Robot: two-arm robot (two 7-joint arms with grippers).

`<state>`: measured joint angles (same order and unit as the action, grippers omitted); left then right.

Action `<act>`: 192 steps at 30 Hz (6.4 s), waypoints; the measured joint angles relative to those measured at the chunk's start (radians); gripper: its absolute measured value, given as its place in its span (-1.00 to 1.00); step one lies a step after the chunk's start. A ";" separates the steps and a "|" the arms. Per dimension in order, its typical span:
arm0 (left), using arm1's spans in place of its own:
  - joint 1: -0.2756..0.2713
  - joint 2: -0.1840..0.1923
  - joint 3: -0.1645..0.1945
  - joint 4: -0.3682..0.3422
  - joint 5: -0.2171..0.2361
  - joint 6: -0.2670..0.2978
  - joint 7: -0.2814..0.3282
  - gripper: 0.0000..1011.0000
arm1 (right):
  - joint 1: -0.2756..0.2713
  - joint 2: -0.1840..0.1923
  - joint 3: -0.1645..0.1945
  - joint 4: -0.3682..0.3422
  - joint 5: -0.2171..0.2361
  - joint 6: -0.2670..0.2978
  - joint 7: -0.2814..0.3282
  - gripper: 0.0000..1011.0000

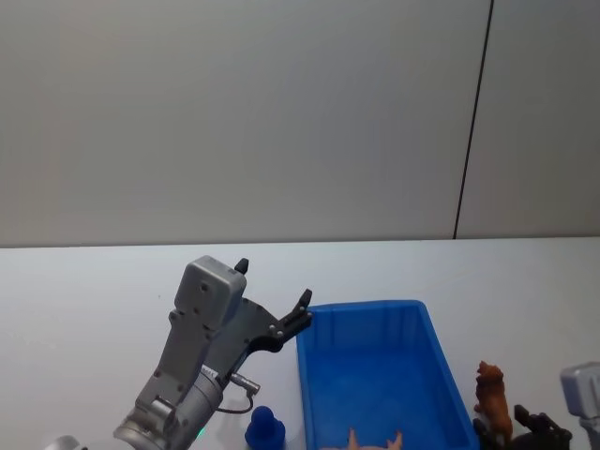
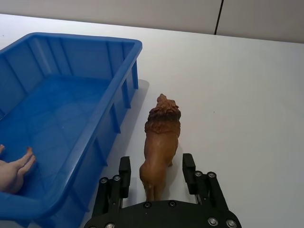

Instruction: Pick up the two dolls from the table and place them into the box.

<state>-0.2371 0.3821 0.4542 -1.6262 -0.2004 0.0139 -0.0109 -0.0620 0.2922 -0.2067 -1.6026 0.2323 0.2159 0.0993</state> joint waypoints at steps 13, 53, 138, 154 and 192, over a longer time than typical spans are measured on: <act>0.000 0.000 0.000 0.000 0.000 0.000 0.000 0.98 | 0.025 -0.023 -0.009 0.026 -0.037 -0.031 -0.019 -0.37; 0.000 0.000 0.000 0.000 0.000 0.000 0.000 0.98 | 0.172 -0.119 -0.053 0.006 -0.074 -0.089 0.152 -0.03; 0.096 0.055 -0.036 -0.034 -0.216 0.308 0.032 0.98 | 0.054 -0.043 0.015 -0.067 -0.053 -0.143 -0.109 0.98; 0.100 0.047 -0.037 0.010 -0.227 0.339 -0.010 0.98 | 0.053 -0.043 0.015 -0.067 -0.053 -0.143 -0.110 0.98; 0.071 0.008 -0.025 0.107 -0.182 0.301 -0.115 -0.31 | 0.054 -0.043 0.015 -0.067 -0.053 -0.143 -0.109 0.98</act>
<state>-0.1661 0.3903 0.4293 -1.5193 -0.3826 0.3149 -0.1261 -0.0085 0.2492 -0.1917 -1.6698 0.1790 0.0726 -0.0102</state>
